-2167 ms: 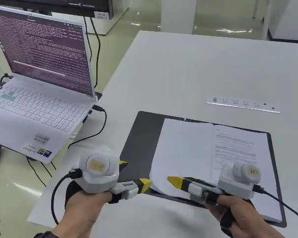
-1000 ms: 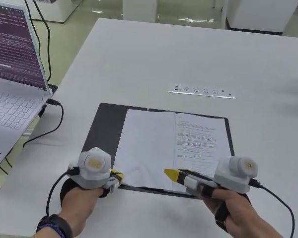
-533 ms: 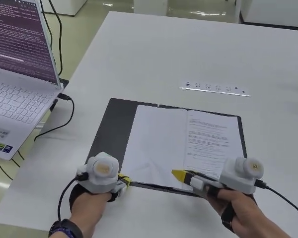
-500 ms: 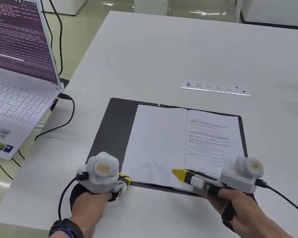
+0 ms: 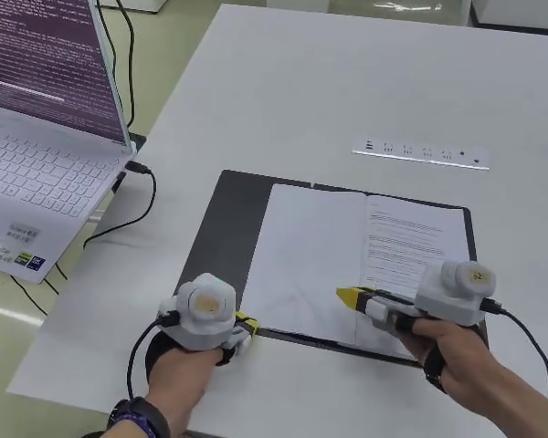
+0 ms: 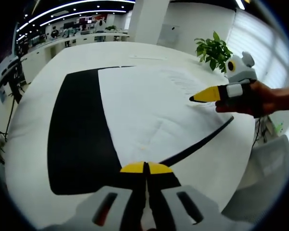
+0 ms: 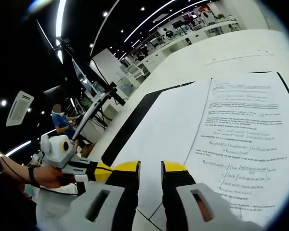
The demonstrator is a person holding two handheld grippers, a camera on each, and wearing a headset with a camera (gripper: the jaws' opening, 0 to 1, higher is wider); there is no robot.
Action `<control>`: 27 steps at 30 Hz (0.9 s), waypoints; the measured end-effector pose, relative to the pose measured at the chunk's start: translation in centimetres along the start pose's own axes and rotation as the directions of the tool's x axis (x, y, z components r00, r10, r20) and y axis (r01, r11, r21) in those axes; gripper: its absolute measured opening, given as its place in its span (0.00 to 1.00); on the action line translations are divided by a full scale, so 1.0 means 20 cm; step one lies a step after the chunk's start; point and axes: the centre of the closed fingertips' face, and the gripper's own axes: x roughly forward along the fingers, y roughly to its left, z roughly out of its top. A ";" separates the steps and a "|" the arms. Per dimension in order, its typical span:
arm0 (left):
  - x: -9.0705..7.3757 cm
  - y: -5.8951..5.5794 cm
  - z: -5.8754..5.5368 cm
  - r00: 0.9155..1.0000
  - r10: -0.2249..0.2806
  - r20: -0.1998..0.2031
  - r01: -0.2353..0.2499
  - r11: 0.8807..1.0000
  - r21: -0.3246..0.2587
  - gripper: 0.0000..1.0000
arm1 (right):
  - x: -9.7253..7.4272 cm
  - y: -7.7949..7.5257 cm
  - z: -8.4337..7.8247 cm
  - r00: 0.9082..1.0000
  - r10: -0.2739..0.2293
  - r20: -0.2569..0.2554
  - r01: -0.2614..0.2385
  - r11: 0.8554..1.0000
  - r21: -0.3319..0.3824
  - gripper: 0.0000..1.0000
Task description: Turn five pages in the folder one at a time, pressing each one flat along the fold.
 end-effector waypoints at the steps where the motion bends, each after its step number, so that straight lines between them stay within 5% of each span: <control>1: 0.00 0.00 0.00 1.000 0.000 -0.002 0.000 1.000 -0.003 0.00 | 0.00 -0.01 0.01 1.000 -0.001 0.007 0.001 1.000 0.000 0.14; 10: 0.00 0.00 0.00 1.000 0.004 -0.014 -0.004 1.000 -0.002 0.00 | 0.04 -0.14 0.07 0.999 -0.036 0.038 0.035 0.999 0.016 0.05; 13: 0.00 0.00 0.00 1.000 0.008 -0.017 -0.008 1.000 -0.002 0.00 | 0.05 -0.20 0.06 0.998 -0.069 0.012 0.070 0.996 -0.062 0.01; 19: 0.01 0.00 0.00 1.000 0.012 -0.024 -0.012 1.000 -0.002 0.00 | 0.06 -0.19 0.08 0.999 -0.019 0.035 0.021 0.999 -0.043 0.00; 27: 0.01 0.00 0.00 1.000 0.016 -0.024 -0.016 1.000 0.000 0.00 | 0.08 -0.15 0.12 0.997 -0.011 0.075 0.014 0.999 -0.035 0.00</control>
